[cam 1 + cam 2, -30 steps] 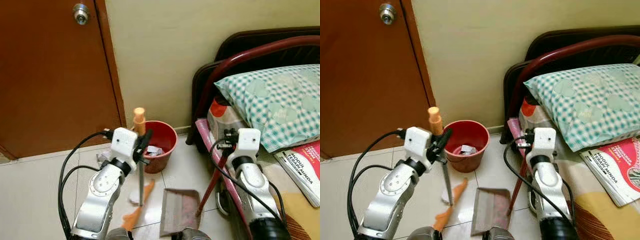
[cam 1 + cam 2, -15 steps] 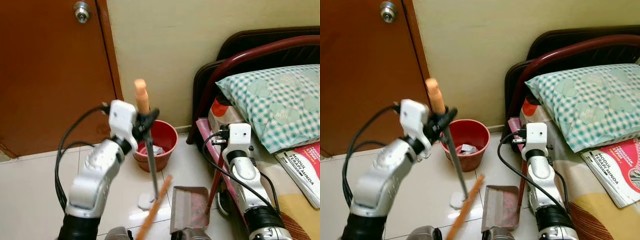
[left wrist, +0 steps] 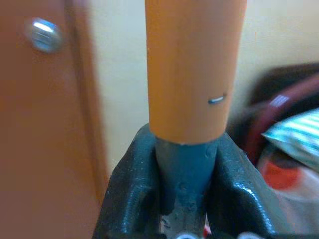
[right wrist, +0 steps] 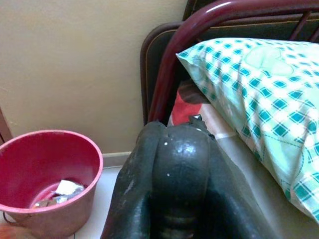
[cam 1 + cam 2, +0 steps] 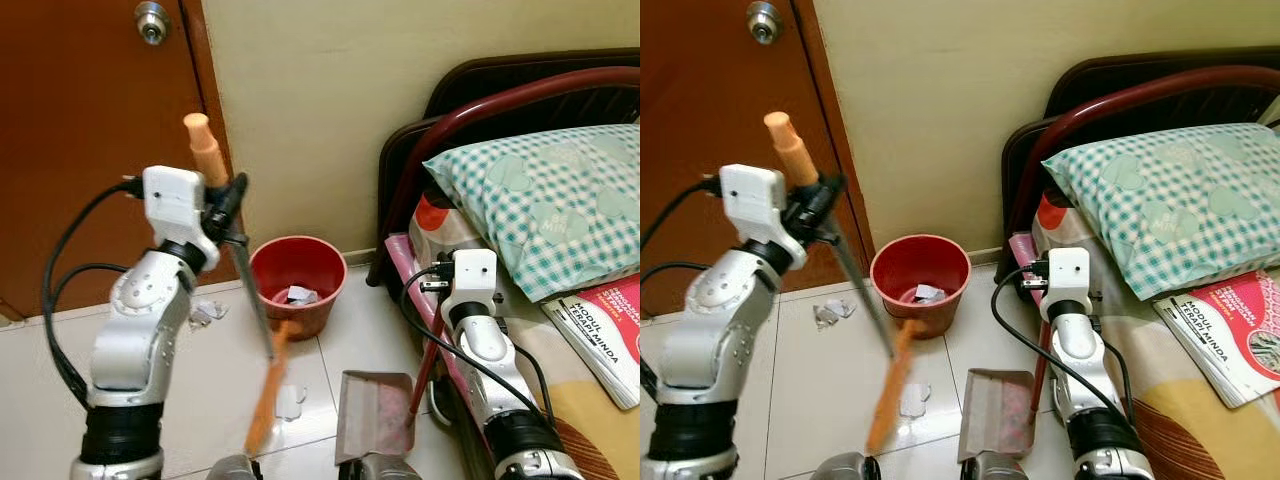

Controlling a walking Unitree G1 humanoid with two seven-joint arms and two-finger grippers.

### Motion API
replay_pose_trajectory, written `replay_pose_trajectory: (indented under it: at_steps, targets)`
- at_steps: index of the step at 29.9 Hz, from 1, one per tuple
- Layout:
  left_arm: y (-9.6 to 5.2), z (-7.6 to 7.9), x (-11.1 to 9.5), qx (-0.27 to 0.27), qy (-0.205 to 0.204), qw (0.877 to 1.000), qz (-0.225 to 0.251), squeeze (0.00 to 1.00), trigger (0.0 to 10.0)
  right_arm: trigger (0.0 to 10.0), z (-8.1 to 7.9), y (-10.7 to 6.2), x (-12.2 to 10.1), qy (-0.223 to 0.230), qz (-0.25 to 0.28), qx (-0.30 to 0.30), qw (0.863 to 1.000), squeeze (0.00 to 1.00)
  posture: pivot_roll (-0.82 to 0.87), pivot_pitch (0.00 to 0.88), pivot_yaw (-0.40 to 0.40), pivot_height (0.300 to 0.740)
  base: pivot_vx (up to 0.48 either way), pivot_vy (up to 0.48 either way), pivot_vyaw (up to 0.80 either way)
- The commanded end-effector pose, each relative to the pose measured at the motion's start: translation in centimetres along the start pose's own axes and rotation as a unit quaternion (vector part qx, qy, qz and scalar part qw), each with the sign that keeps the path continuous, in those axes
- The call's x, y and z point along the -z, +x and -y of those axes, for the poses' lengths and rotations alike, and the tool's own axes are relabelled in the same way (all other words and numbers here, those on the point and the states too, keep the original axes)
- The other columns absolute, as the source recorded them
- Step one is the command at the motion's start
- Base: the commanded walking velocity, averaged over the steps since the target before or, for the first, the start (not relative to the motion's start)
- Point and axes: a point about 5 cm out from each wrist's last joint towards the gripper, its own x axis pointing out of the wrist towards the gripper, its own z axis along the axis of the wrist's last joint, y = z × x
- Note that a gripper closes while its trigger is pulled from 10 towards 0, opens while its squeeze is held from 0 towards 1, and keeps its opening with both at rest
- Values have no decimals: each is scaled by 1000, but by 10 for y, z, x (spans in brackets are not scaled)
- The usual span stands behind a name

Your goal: Sweep floor

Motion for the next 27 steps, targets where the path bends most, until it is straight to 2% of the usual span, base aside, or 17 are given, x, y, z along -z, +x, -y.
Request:
replay_pose_trajectory:
  at_steps: [1,3,6,7,11,12,13,14,17,22,24,27]
  targets:
    - [3,-7,-27,-14,22,998,64,0,10000,10000,1,3,-4,-9,7,-1,1000,0,10,91,-34,740,0,0,0]
    - [2,-11,-24,-16,30,998,59,0,10000,10000,1,3,-4,-10,7,-1,1000,0,12,93,-34,740,0,0,0]
    - [-4,-15,-4,-19,38,999,26,0,10000,10000,-1,4,-4,-6,8,-2,1000,0,11,95,-34,740,0,0,0]
    - [-7,-13,10,-17,35,999,3,0,10000,10000,-2,5,-5,-2,11,-3,1000,0,9,98,-32,740,0,0,0]
    - [-14,-2,40,-6,23,999,-46,0,10000,10000,-6,6,-9,12,18,-3,1000,0,6,100,-31,740,0,0,0]
    - [-14,-2,40,-6,23,999,-46,0,10000,10000,-6,6,-9,12,18,-3,1000,0,6,100,-31,740,0,0,0]
    - [-16,2,51,-2,16,998,-68,0,10000,10000,-8,7,-10,20,20,-4,1000,0,2,100,-31,740,0,0,0]
    - [-20,13,71,12,0,994,-108,0,10000,10000,-11,9,-13,29,25,-7,999,0,2,100,-31,740,0,0,0]
    - [-24,32,90,36,-7,988,-153,0,10000,10000,-18,13,-19,37,33,-16,999,0,-3,101,-31,740,0,0,0]
    - [-24,46,95,54,-16,985,-163,0,10000,10000,-25,16,-22,46,35,-24,998,0,-4,103,-31,740,0,0,0]
    - [-19,61,92,68,-33,985,-155,0,10000,10000,-39,19,-25,53,32,-36,997,0,-4,103,-31,740,0,0,0]
    - [-14,67,85,69,-62,986,-141,0,10000,10000,-48,20,-27,56,31,-48,997,0,-4,103,-31,740,0,0,0]
